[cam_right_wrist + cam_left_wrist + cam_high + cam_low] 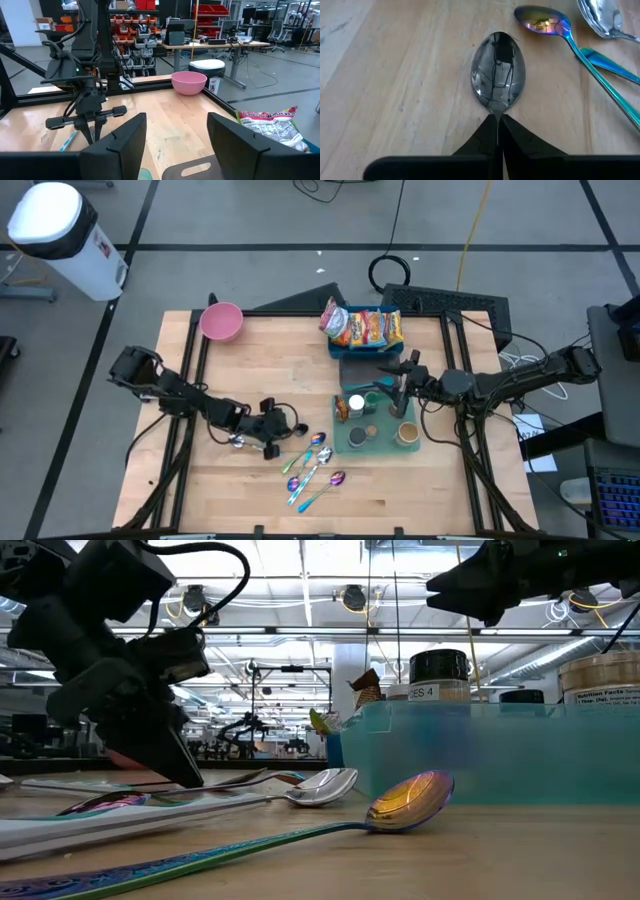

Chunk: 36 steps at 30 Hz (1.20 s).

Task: Pick & Place Food Item
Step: Put the black spoon into the black bin

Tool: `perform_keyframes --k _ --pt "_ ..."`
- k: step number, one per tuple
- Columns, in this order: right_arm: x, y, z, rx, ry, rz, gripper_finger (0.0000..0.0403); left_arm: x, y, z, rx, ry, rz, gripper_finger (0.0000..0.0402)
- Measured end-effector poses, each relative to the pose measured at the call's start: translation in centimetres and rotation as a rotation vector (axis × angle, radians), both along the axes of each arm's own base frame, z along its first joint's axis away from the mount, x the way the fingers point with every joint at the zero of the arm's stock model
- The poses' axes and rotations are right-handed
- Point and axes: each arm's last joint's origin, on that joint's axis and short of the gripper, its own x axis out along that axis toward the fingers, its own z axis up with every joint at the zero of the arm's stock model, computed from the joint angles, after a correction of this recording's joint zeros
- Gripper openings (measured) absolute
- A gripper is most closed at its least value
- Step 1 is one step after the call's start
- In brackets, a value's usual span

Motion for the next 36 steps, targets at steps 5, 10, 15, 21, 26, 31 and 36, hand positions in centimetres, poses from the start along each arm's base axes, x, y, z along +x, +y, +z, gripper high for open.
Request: perform_keyframes --k 5,10,15,21,26,31,36 --pt "0.0 0.0 0.0 -0.02 0.006 0.002 0.02 0.0 0.2 0.5 0.051 -0.016 -0.051 0.0011" --pt "0.0 0.0 0.3 0.017 -0.031 0.007 0.02 0.5 0.4 2.7 0.196 -0.073 -0.078 0.0009" --pt "0.7 0.9 -0.5 0.057 0.001 0.086 0.0201 1.8 0.4 6.6 0.353 -0.148 -0.051 0.0006" --pt "2.5 2.9 -1.6 0.079 -0.04 0.159 0.0201 4.0 -0.6 10.8 0.521 -0.247 -0.061 0.0006" --pt "4.0 4.5 -2.6 0.058 -0.069 0.213 0.0201 5.1 -1.4 13.4 0.67 -0.296 -0.047 0.0005" --pt "6.4 5.6 -2.6 0.045 -0.03 0.221 0.0201 5.3 -2.0 14.5 0.738 -0.312 -0.046 0.0005" --pt "9.3 5.5 -2.1 0.042 -0.021 0.182 0.0201 5.2 -2.2 14.6 0.752 -0.316 -0.024 0.0006"
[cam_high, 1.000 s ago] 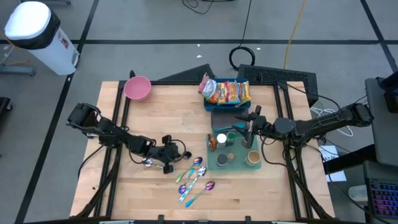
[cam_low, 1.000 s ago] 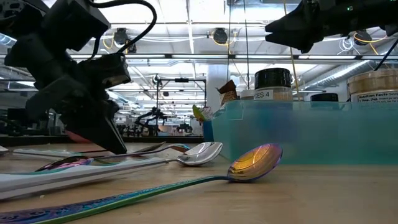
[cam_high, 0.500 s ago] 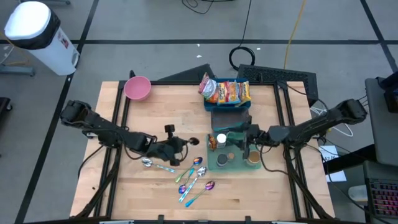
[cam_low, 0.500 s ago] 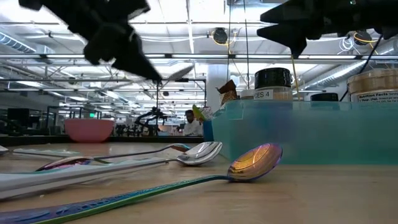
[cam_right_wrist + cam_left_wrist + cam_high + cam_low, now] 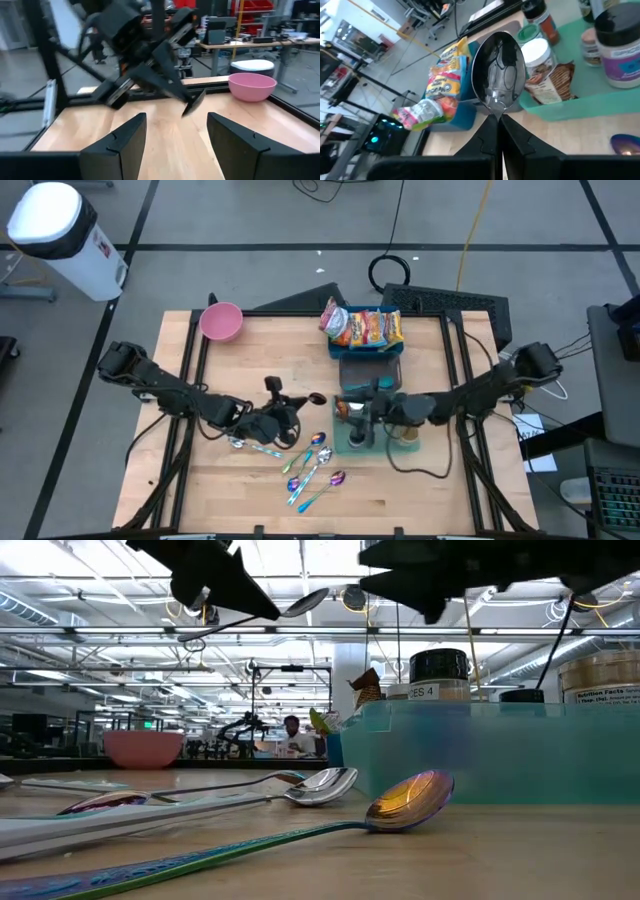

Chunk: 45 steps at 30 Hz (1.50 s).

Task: Pick & Place Food Item
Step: Put the black spoon into the black bin

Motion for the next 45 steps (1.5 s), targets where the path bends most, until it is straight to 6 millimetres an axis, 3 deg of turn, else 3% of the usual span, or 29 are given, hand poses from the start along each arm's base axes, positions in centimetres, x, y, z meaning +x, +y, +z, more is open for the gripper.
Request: perform_keyframes --k 8,15,35,39,45 --pt "3.4 -2.1 -1.4 0.101 0.051 -0.097 0.0201 -0.3 -0.7 0.1 0.043 0.002 0.003 0.0007" --pt "5.2 -2.6 -1.6 0.119 0.053 -0.027 0.0201 -0.4 -0.6 0.1 0.049 0.004 0.011 0.0008" --pt "5.4 -2.7 -0.9 0.233 -0.004 -0.009 0.0199 -0.5 -0.5 -0.1 0.046 0.01 0.027 0.0006" --pt "5.5 -3.1 -1.0 0.243 -0.006 -0.024 0.0176 -0.4 -0.4 -0.1 0.044 0.009 0.029 0.0005" --pt "5.5 -3.8 -0.9 0.28 -0.014 -0.041 0.0099 -0.2 0.2 -0.1 0.025 0.007 0.047 0.001"
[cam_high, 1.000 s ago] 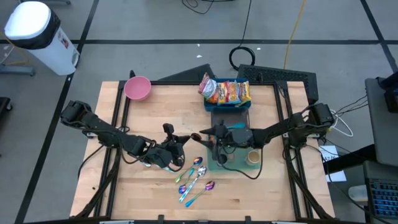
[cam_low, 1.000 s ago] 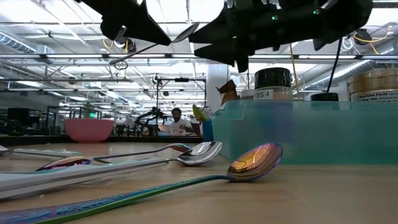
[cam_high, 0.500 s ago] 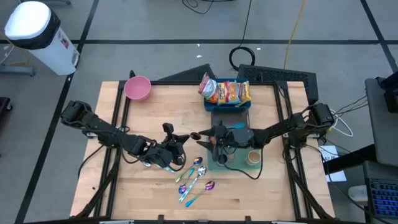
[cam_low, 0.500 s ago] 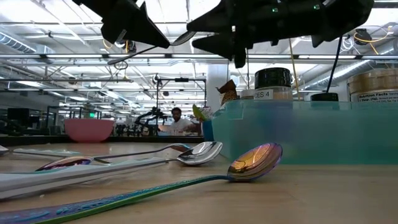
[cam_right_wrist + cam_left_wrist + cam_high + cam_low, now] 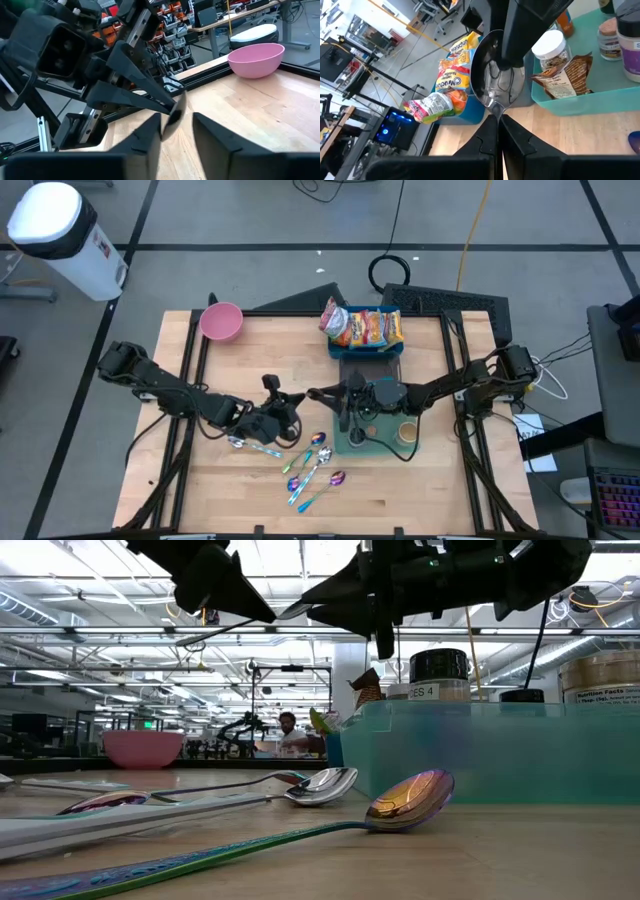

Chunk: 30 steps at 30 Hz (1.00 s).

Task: Pick & Place Food Item
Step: Put the black spoon into the black bin

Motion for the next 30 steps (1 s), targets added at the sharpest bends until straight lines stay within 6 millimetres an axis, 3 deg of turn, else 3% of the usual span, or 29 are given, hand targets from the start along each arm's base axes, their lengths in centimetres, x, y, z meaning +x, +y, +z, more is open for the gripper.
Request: perform_keyframes --k 6,13,17,24,30 --pt "-0.1 -0.1 -0.3 -0.054 0.027 -0.007 0.001 0.1 0.0 0.0 -0.059 -0.023 -0.009 0.0011" --pt "-0.1 -0.1 -0.2 -0.098 0.033 0.003 0.0001 0.0 -0.3 0.0 -0.105 -0.031 -0.031 0.0088" --pt "-1.1 -0.1 1.7 -0.147 0.04 0.008 0.0001 -0.4 -0.9 0.5 -0.095 -0.042 -0.057 0.0142" --pt "-5.2 -0.2 3.1 -0.243 0.07 -0.086 0.0001 -2.0 -1.1 1.8 -0.183 -0.093 -0.031 0.0209" --pt "-10.1 -1.8 1.7 -0.229 0.143 -0.197 0.0 -3.2 -0.8 0.3 -0.207 -0.003 0.019 0.0231"
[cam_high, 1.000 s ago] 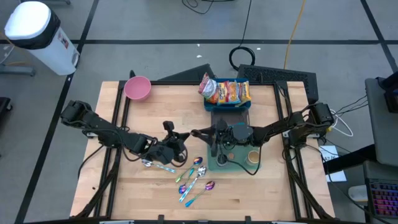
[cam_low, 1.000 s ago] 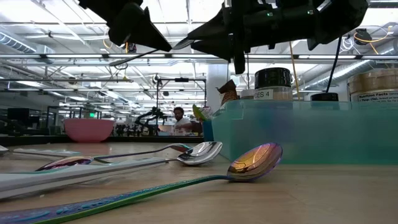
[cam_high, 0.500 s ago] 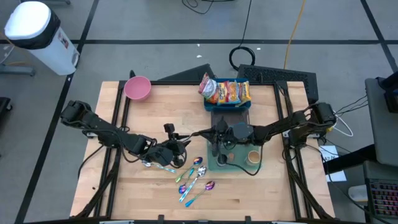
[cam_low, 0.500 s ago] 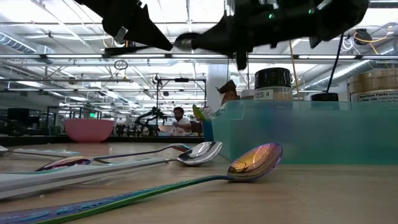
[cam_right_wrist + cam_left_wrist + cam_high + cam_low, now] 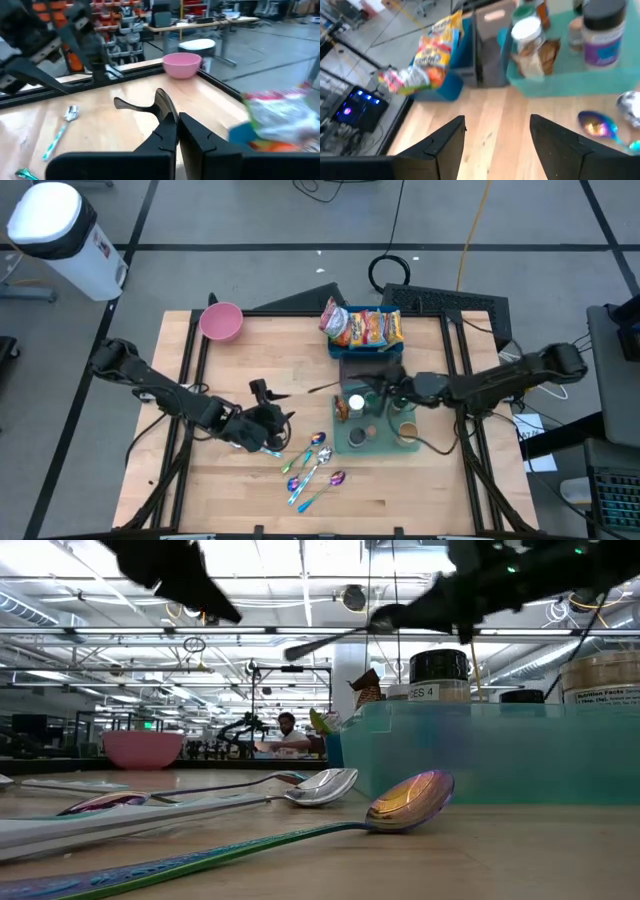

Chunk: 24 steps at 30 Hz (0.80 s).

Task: Pick & Place Food Item
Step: Put the black spoon into the black bin

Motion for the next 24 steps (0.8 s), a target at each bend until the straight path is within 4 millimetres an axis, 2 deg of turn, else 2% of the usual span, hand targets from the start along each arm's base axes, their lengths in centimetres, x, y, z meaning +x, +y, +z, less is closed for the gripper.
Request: perform_keyframes --k 6,9,14,18,24 --pt "-4.4 -1.5 -0.9 0.006 -0.015 -0.098 0.0 -2.3 1.3 -1.6 -0.064 -0.058 0.078 0.0232" --pt "-6.0 -1.9 -1.0 0.009 -0.017 -0.117 0.0 -3.8 2.1 -2.7 -0.105 -0.085 0.104 0.0232" --pt "-7.9 -2.3 -2.4 0.014 0.099 -0.231 0.0 -5.7 2.6 -3.1 -0.194 -0.171 0.079 0.0232" --pt "-8.4 -2.5 -3.3 0.042 0.177 -0.268 0.0 -6.1 2.5 -3.0 -0.253 -0.204 0.035 0.0232" --pt "-7.4 -3.3 -4.3 0.055 0.233 -0.326 0.0 -6.0 2.6 -2.8 -0.275 -0.236 0.043 0.0232"
